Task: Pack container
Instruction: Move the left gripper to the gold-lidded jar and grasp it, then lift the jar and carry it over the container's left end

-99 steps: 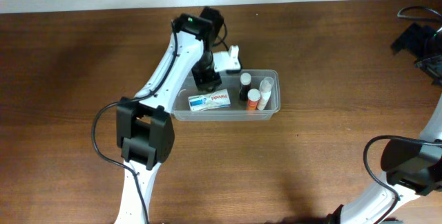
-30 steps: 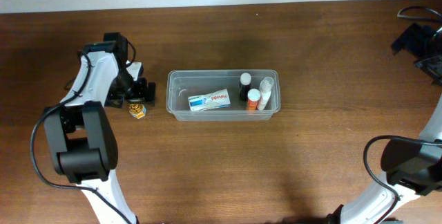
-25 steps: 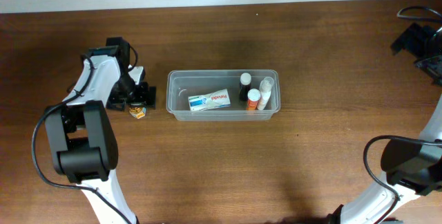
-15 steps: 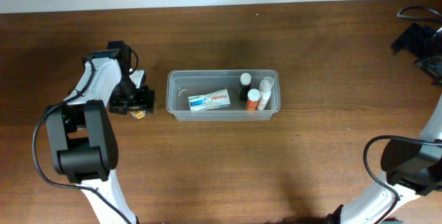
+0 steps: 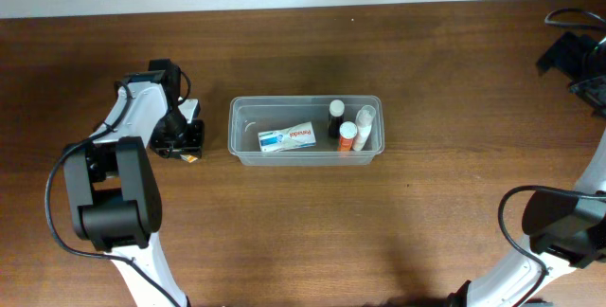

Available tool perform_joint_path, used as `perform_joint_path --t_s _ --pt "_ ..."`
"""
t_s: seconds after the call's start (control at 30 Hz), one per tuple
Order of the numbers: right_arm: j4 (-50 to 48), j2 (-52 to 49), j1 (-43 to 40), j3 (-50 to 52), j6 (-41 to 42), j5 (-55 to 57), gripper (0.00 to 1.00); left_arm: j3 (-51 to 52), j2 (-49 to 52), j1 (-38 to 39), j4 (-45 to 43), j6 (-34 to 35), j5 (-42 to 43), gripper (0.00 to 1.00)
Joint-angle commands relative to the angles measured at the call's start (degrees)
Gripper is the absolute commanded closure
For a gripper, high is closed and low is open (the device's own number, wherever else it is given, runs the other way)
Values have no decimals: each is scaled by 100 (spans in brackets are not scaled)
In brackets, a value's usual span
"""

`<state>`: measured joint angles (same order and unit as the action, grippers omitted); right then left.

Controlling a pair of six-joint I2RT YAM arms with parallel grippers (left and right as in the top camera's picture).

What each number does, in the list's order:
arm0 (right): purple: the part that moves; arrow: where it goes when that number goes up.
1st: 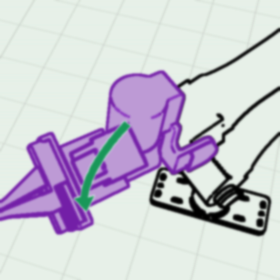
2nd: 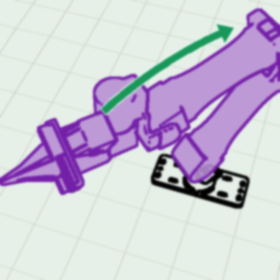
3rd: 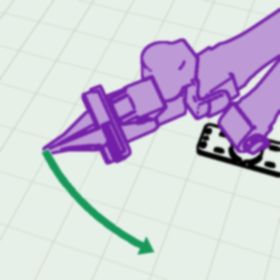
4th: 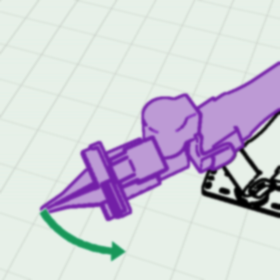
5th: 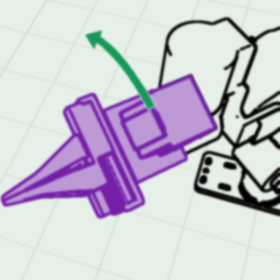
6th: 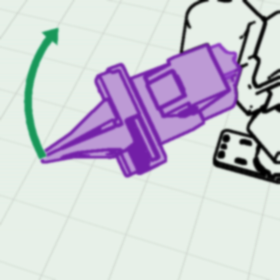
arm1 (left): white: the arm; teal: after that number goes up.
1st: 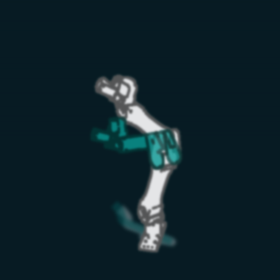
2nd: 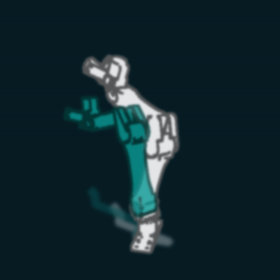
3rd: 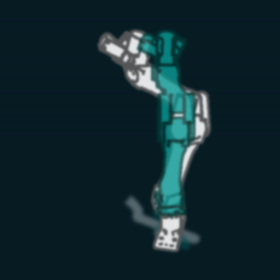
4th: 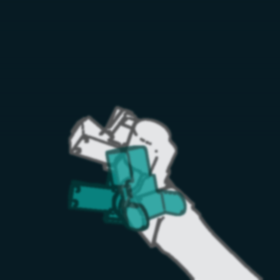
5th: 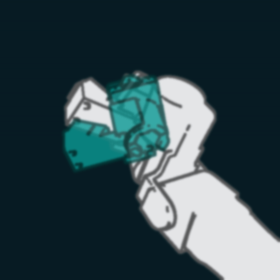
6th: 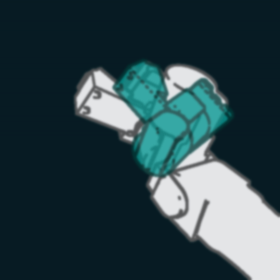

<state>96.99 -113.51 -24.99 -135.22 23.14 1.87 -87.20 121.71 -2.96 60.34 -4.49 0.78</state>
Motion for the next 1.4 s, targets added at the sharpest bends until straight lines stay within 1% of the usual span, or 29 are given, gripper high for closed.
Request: perform_joint_path --t_s 0.0,0.2,0.37,0.5,0.8,0.93,1.07,1.17,1.37 --pt "33 140 -15 -59 -35 -11 2 17 -66 26 -33 -26 -35 62" --pt "33 140 -15 -59 -35 -9 2 2 -66 24 -4 39 -13 65" --pt "33 140 -15 -59 -35 -11 2 -280 -68 26 291 61 107 65" --pt "33 140 -15 -59 -35 -11 2 -820 -68 26 732 61 140 65" --pt "33 140 -15 -59 -35 -9 2 -2684 -68 157 1956 61 424 65" --pt "33 140 -15 -59 -35 -11 2 -3357 -81 444 2269 57 435 65" --pt "33 140 -15 -59 -35 -11 2 -3788 -90 855 2457 57 413 65" --pt "33 140 -15 -59 -35 -11 2 -3936 -90 1198 2522 52 367 65" --pt "33 140 -15 -59 -35 -11 2 -3945 -87 1838 2787 57 -122 65"
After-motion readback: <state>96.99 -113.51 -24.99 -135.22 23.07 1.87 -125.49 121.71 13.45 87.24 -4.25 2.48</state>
